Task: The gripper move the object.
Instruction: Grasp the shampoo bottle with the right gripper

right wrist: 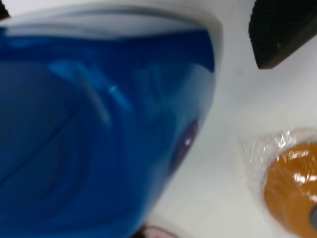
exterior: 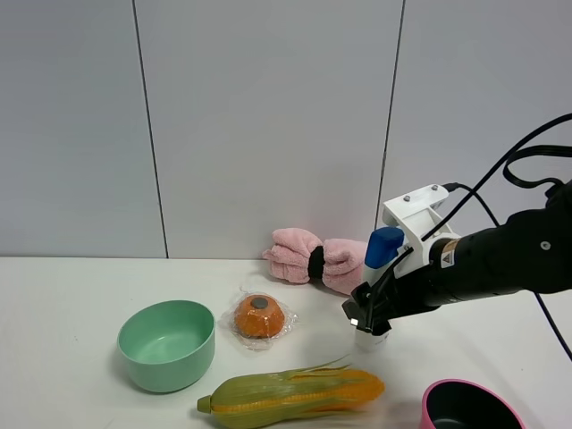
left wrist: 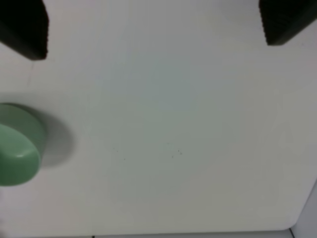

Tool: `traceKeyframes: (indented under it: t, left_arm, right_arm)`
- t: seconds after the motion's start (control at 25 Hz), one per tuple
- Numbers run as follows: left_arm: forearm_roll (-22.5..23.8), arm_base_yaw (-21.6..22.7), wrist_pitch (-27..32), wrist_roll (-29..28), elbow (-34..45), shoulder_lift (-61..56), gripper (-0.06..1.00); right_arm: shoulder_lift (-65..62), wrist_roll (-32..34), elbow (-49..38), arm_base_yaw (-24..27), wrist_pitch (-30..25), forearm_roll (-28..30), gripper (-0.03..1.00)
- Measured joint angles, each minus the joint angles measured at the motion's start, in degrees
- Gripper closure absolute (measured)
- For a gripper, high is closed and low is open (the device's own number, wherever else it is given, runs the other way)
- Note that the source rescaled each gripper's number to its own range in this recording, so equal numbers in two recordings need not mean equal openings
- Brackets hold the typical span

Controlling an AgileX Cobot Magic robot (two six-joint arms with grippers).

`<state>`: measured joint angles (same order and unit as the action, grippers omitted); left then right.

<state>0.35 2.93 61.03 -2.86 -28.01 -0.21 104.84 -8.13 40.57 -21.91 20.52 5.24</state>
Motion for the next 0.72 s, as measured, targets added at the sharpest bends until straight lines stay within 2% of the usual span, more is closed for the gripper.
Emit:
traceKeyframes:
  t: [0.52, 0.72]
  left_arm:
    - [0.0, 0.0, 0.0, 0.0, 0.0, 0.0, -0.06]
    - [0.0, 0.0, 0.0, 0.0, 0.0, 0.0, -0.06]
  right_arm:
    - [0.0, 1.51, 0.0, 0.0, 2.79, 0.0, -0.03]
    - [0.0, 3.28, 0.0, 0.0, 4.12, 0.0, 0.02]
